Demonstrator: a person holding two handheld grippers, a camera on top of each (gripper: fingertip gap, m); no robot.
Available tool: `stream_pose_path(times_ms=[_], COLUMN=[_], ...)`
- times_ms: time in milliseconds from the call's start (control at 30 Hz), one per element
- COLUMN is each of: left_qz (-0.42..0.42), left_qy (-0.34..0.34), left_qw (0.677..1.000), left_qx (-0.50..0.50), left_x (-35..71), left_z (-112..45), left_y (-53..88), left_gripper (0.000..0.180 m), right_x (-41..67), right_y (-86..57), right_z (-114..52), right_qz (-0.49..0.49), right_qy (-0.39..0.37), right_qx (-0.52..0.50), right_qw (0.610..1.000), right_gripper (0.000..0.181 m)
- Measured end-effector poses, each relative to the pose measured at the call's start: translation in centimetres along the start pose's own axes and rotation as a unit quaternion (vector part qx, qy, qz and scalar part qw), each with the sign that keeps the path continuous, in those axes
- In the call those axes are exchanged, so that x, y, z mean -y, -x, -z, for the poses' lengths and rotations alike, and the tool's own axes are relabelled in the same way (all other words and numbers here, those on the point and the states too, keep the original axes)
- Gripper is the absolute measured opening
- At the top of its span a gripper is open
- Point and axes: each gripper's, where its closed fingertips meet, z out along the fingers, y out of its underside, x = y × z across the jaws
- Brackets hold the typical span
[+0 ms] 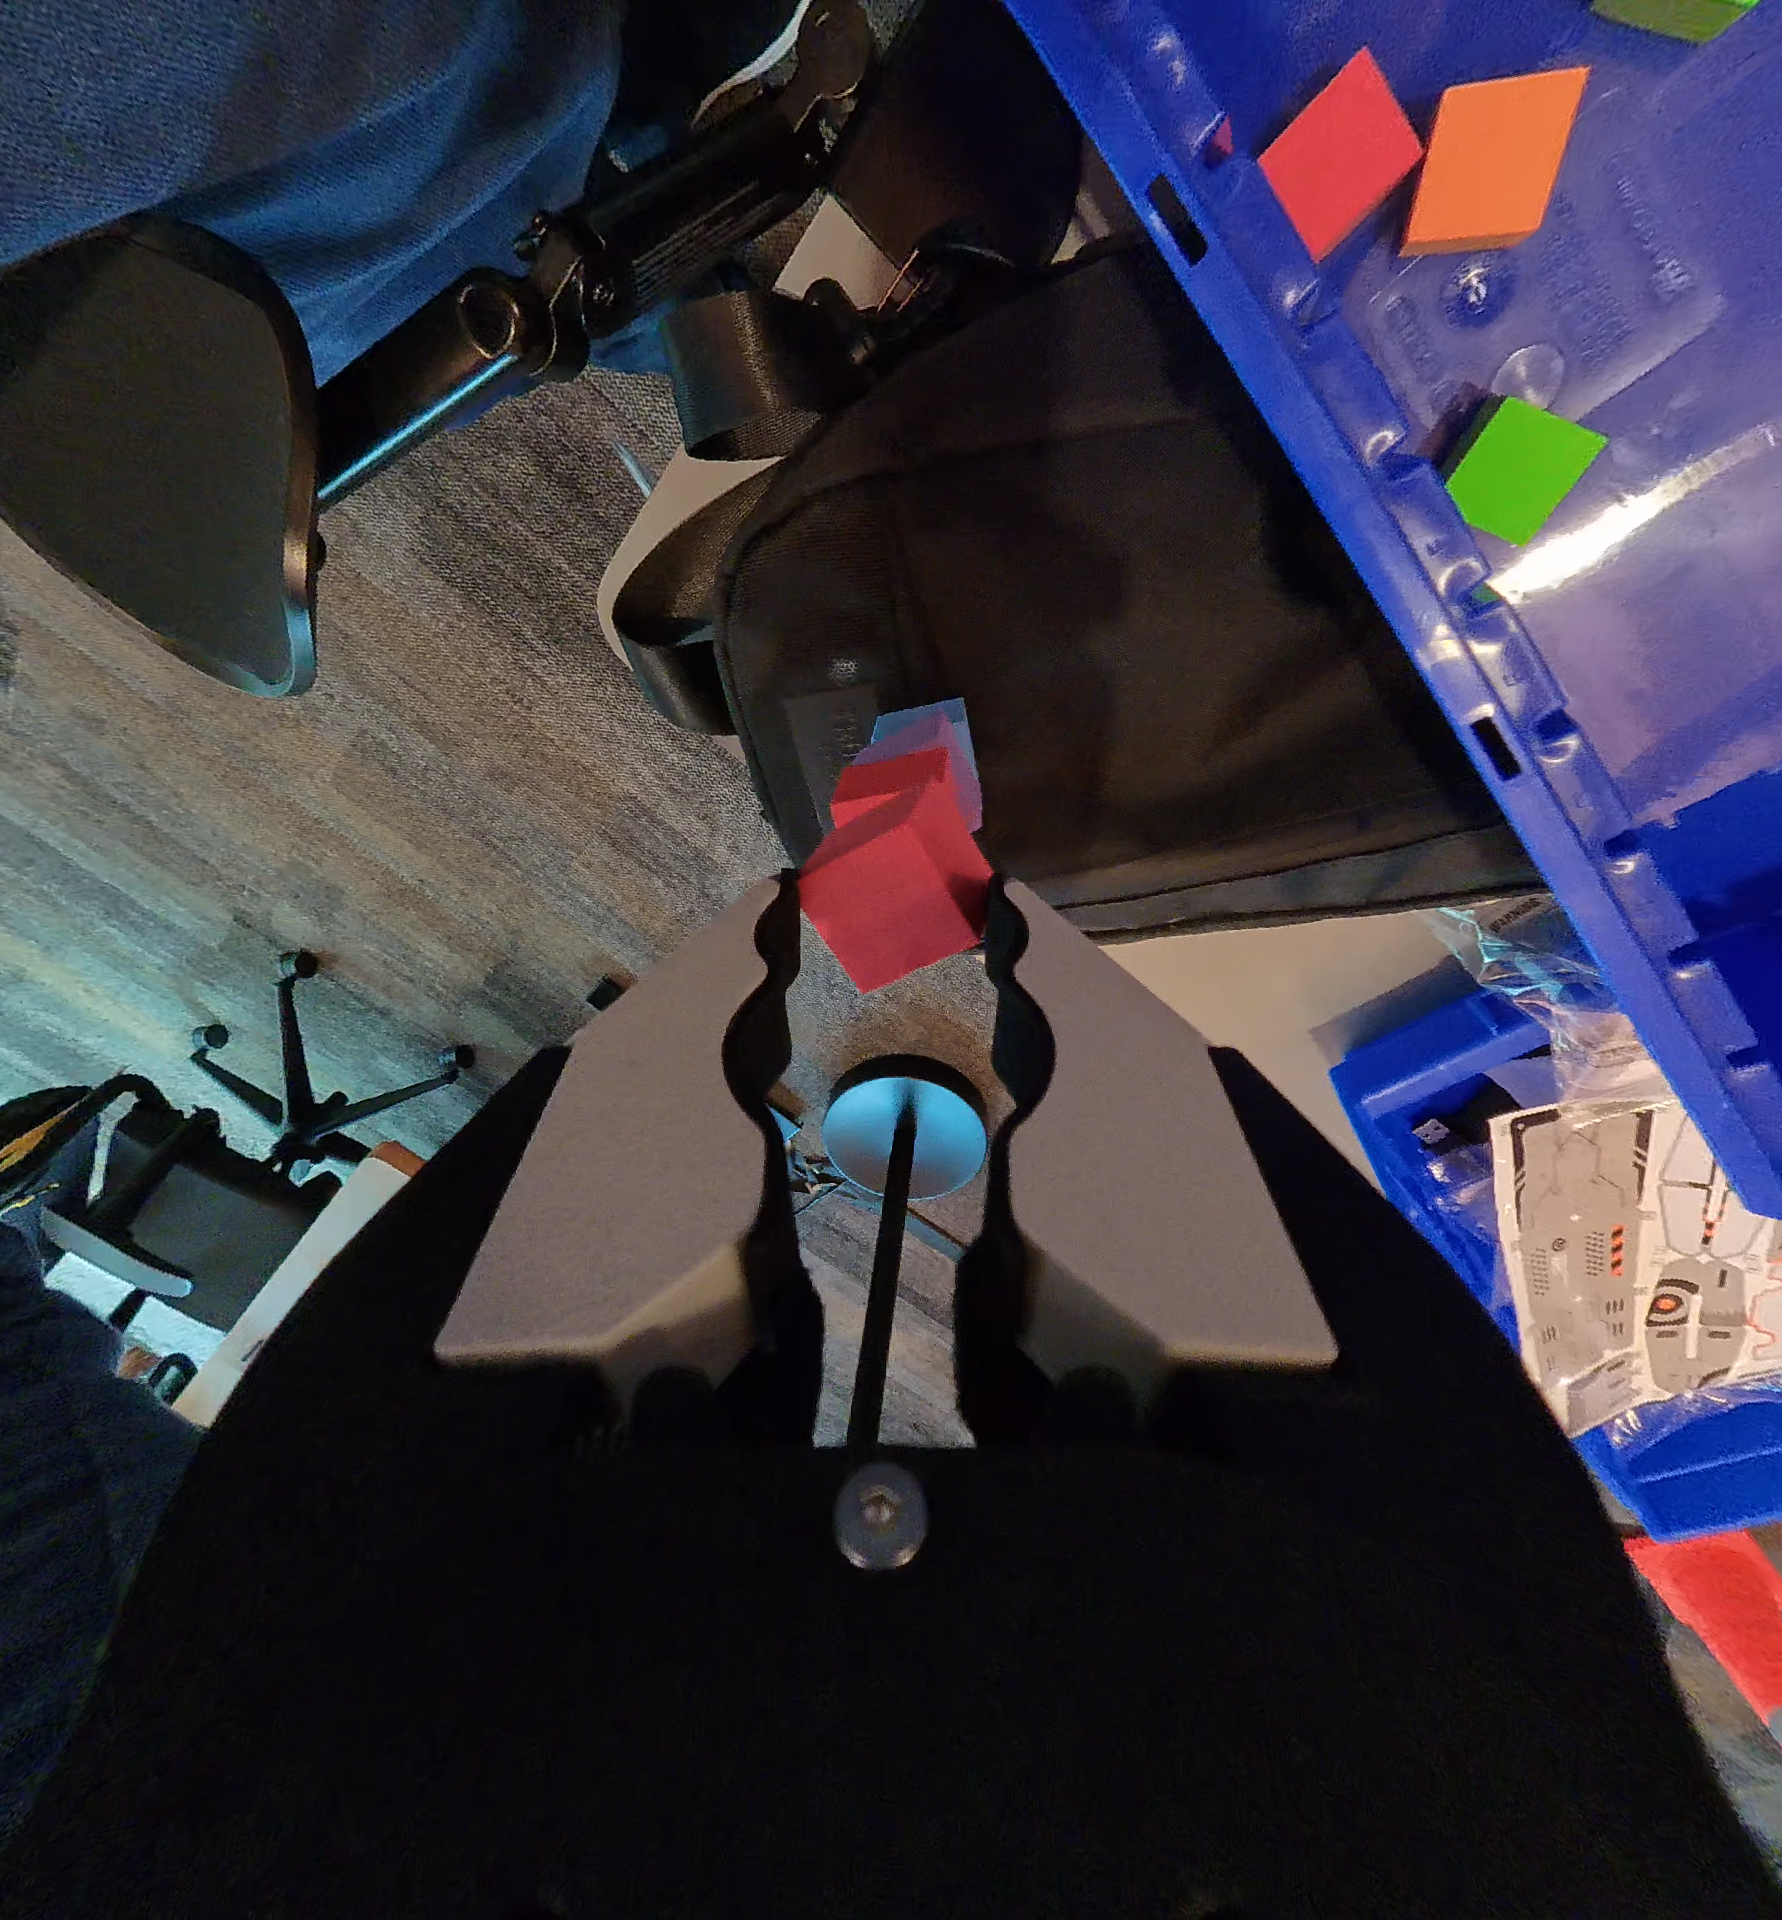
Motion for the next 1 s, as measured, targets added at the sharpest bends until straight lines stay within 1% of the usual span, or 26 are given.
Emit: stream_pose_path(times_ms=[267, 467, 733, 900, 1000], left_qz=[0.001, 0.001, 0.002, 0.002, 0.002], left_qy=[0.001, 0.001, 0.001, 0.002, 0.002], left_qw=[1.000, 1.000, 1.000, 1.000, 1.000], left_qx=[0.000, 0.000, 0.000, -0.002, -0.002], left_x=[0.0, 0.0, 0.0, 0.0, 0.0], left_z=[0.0, 0.0, 0.0, 0.0, 0.0], left_y=[0.0, 0.0, 0.0, 0.0, 0.0], left_gripper=[0.019, 0.019, 0.019, 0.019, 0.019], right_x=[-0.5, -0.2, -0.4, -0.3, 0.2], right_y=[-0.1, 0.1, 0.2, 0.2, 0.2], right_z=[-1.0, -1.4, -1.5, -1.2, -0.5], right_qz=[-0.007, -0.008, -0.015, -0.016, -0.015], right_qy=[0.009, -0.003, 0.000, -0.013, -0.035], right_qx=[-0.001, 0.021, 0.039, 0.043, 0.043], right_qw=[1.000, 1.000, 0.999, 0.999, 0.998], right_gripper=[0.034, 0.034, 0.038, 0.043, 0.045])
